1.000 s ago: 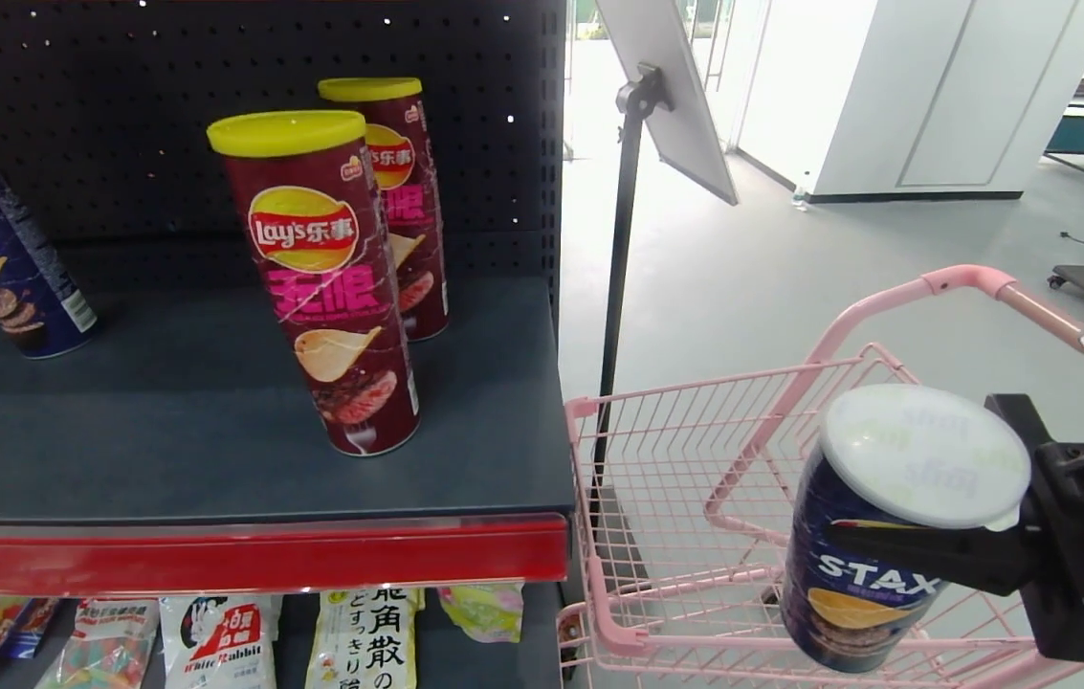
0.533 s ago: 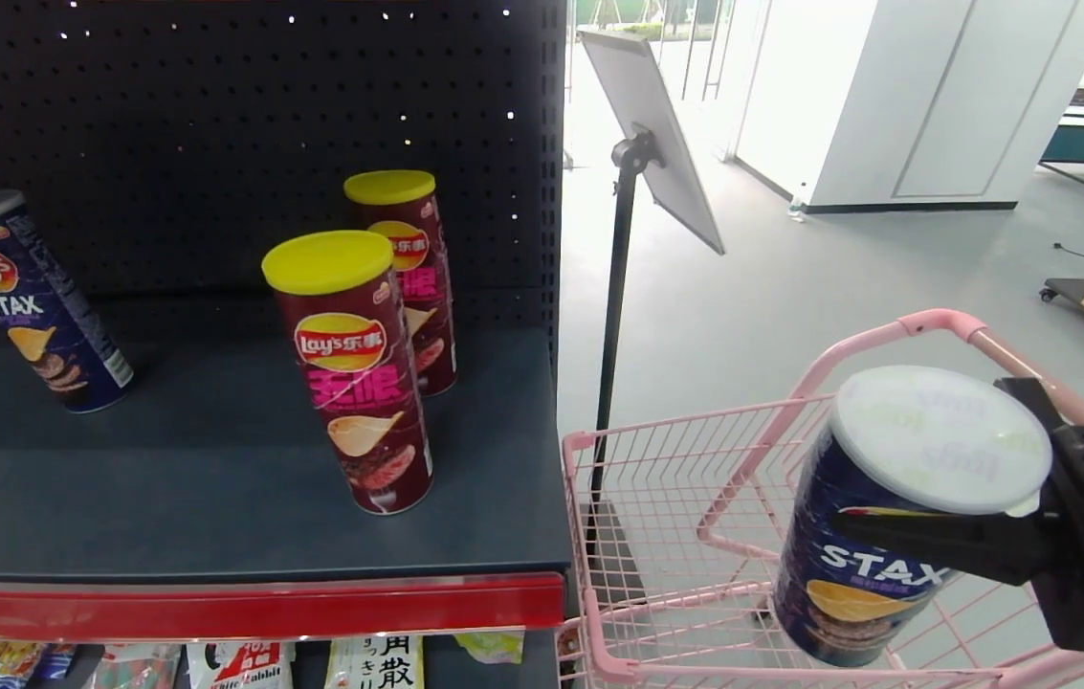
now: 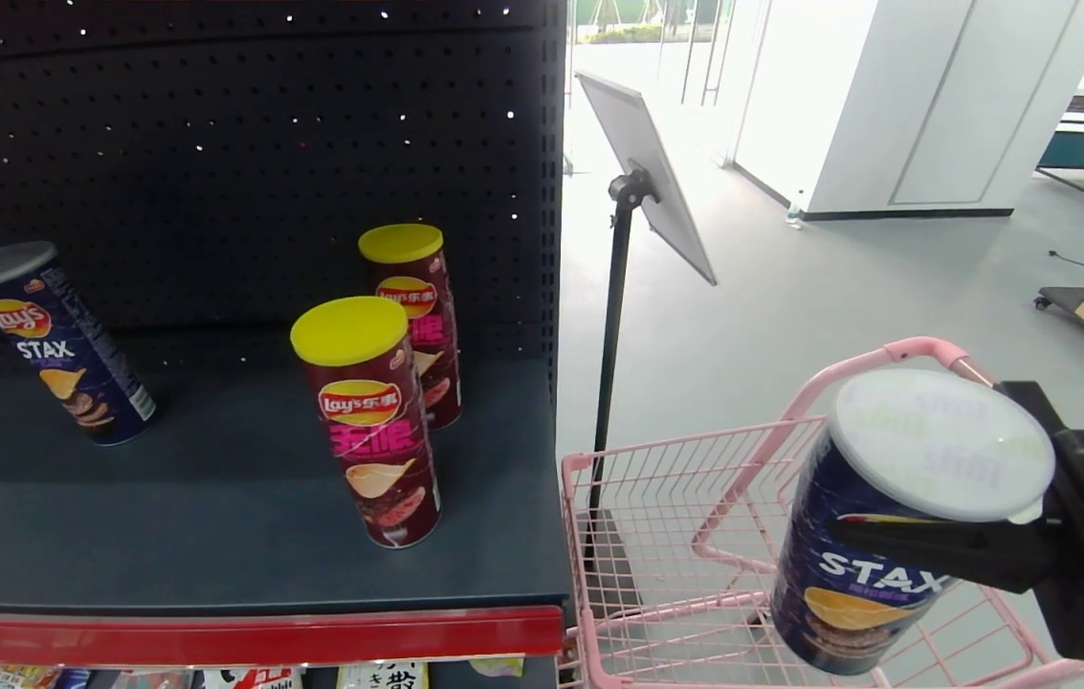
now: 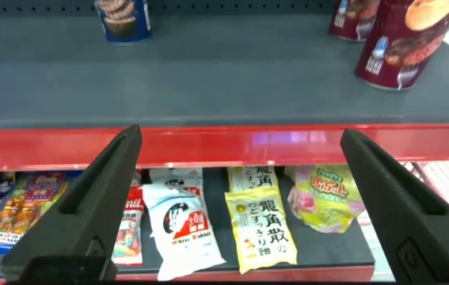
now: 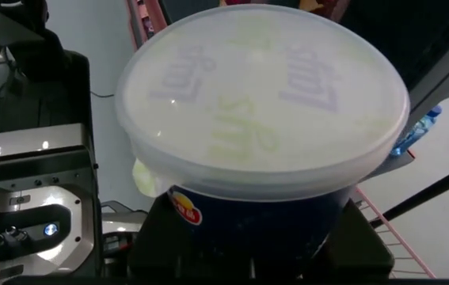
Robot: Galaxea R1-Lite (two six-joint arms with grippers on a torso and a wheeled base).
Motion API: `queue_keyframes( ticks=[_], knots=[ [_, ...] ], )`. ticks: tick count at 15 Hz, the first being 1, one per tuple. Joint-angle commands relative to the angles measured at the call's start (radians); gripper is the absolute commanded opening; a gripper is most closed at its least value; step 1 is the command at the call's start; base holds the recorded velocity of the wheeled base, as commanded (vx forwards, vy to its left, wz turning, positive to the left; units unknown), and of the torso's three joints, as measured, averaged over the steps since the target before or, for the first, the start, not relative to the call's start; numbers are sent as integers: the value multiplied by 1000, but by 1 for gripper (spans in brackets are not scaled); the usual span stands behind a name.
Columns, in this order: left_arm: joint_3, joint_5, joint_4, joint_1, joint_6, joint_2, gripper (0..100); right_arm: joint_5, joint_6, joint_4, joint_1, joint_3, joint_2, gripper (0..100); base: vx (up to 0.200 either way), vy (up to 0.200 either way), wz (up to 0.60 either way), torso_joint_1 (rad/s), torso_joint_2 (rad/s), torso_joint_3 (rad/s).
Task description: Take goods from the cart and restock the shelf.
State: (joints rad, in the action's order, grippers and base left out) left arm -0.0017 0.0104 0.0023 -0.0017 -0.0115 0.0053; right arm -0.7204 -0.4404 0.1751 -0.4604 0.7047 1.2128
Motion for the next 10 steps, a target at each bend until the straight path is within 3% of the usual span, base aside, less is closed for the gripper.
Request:
queue_keyframes(
  ticks=[1,10],
  knots=[
    [0,0,1,0,-1,1,100,3,2,1,-6,-1,-13,0,0,0,0,36,-61,-46],
    [0,0,1,0,-1,1,100,21,80,6,34,-16,-105,0,0,0,0,0,0,0]
  ],
)
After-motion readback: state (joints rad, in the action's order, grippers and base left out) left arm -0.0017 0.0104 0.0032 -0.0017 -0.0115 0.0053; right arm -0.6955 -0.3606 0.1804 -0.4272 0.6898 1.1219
